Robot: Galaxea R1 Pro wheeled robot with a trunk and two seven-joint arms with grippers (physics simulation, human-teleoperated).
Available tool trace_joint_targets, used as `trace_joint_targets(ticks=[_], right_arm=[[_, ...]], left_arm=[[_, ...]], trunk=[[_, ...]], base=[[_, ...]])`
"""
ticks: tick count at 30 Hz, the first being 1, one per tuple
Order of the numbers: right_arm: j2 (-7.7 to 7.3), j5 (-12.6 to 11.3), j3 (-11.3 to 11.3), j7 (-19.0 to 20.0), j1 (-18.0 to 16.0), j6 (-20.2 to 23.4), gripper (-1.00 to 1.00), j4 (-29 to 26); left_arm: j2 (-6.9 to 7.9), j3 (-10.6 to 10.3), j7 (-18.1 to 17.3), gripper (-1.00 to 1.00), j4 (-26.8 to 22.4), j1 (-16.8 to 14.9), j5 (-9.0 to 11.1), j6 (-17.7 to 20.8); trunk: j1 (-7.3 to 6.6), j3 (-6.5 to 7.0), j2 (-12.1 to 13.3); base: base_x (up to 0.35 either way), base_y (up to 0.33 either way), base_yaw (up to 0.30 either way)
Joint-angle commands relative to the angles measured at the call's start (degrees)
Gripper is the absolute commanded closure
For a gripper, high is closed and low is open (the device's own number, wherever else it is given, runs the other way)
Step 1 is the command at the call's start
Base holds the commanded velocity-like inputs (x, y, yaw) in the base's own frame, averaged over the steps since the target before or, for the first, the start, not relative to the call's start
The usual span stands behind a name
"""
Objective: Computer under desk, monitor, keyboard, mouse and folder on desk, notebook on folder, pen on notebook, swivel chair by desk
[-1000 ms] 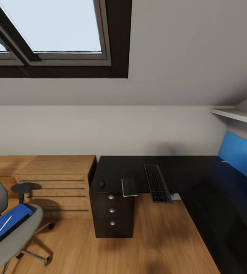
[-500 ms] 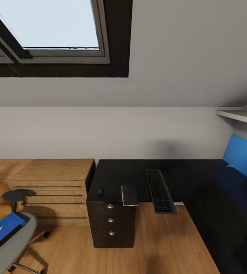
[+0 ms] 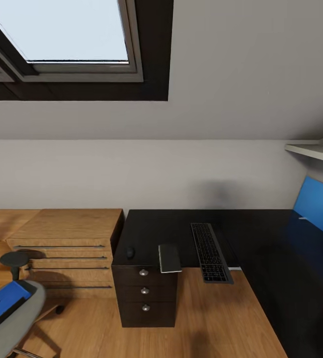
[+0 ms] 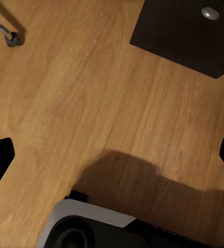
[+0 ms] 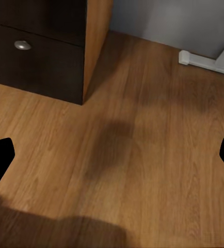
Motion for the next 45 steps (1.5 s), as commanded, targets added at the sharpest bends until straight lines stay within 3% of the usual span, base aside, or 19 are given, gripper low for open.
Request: trace_joint_targets(ticks=[1,3,8,45], right_arm=[[0.0,0.3,0.3,-0.6,0.0,-0.2,-1.0,0.1],[-0.05,-0.2,0.3,-0.6,0.0,-0.2,-1.0,0.1],[-0.16,-0.3,0.3,-0.6,0.0,-0.2,-1.0,0.1],[0.24,-0.3,0.4,-0.6,0.0,-0.1,-1.0,0.1]], left_arm=[[-0.19,-0.3,-0.3,-1.0,0.1,0.0,0.6,-0.2],[-1.29,-0.3,-0.3,-1.0,0.1,0.0,0.6,-0.2],[-1.61,-0.3,-0.3,-1.0,0.1,0.0,0.6,-0.2],[-2.29,-0.2,0.2,-1.0,0.0,0.0,1.2,0.7]], trunk=[[0.02,-0.03,0.0],[0.02,-0.03,0.0],[0.02,-0.03,0.0],[8.15,-6.67,-14.9]], base=[[0.004,0.0,0.0],[0.001,0.0,0.0],[0.0,0.0,0.0],[0.0,0.0,0.0]])
